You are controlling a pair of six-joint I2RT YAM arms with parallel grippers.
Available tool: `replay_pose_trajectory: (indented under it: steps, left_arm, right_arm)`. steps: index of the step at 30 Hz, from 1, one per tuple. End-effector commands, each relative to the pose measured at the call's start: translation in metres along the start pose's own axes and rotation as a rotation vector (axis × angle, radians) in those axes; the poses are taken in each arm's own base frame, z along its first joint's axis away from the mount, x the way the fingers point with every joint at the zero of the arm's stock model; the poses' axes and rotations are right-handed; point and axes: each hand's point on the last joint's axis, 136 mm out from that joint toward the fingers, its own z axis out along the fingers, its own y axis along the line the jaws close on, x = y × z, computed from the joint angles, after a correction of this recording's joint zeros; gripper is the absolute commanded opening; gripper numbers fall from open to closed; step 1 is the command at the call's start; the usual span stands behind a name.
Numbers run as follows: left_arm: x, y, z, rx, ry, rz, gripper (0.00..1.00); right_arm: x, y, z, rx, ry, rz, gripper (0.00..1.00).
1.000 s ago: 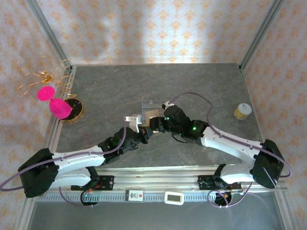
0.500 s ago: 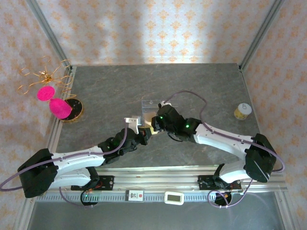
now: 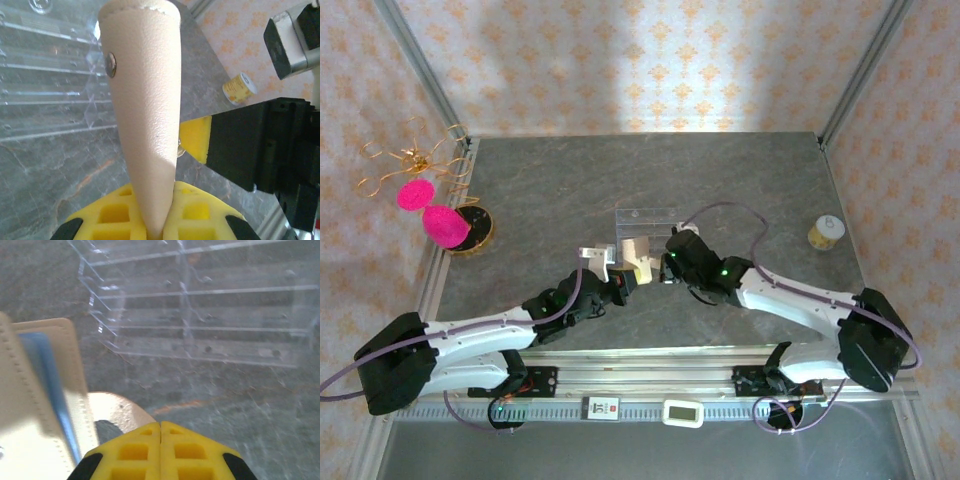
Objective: Take the credit cards out of the card holder
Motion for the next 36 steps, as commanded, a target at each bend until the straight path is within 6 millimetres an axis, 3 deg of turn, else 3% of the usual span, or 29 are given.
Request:
replay_pose_trajectory:
  steps: [1, 8, 14, 17, 20, 22, 26, 32, 36]
  left_arm:
    - [0.014, 0.0, 0.004, 0.066, 0.067, -0.061, 0.0]
    - [0.063, 0.025, 0.022, 0.007, 0.303, -0.135, 0.0]
    - [0.107, 0.054, 0.028, -0.131, 0.485, -0.203, 0.0]
    - [0.111, 0.062, 0.026, -0.175, 0.505, -0.209, 0.4]
    - [0.1, 0.06, 0.022, -0.182, 0.467, -0.198, 0.63]
    - [0.087, 0.06, 0.018, -0.198, 0.422, -0.183, 0.69]
    - [0.047, 0.06, 0.005, -0.227, 0.285, -0.151, 0.8]
    - [-0.02, 0.046, -0.023, -0.243, 0.054, -0.054, 0.88]
    - [-0.037, 0.044, -0.035, -0.259, 0.013, -0.017, 0.9]
  right_arm:
    - [0.004, 0.005, -0.012, -0.089, -0.004, 0.015, 0.0]
    - [0.047, -0.012, -0.001, -0.095, 0.109, 0.043, 0.0]
    - [0.06, -0.024, 0.003, -0.069, 0.132, 0.045, 0.0]
    - [0.061, -0.024, 0.002, -0.068, 0.14, 0.034, 0.0]
    - [0.059, -0.022, 0.001, -0.07, 0.144, 0.024, 0.0]
    - [0.055, -0.014, -0.002, -0.092, 0.142, 0.018, 0.0]
    - [0.041, 0.014, -0.012, -0.164, 0.13, -0.01, 0.0]
    - [0.022, 0.072, -0.028, -0.289, 0.122, -0.043, 0.0]
    - [0.017, 0.086, -0.032, -0.305, 0.119, -0.043, 0.0]
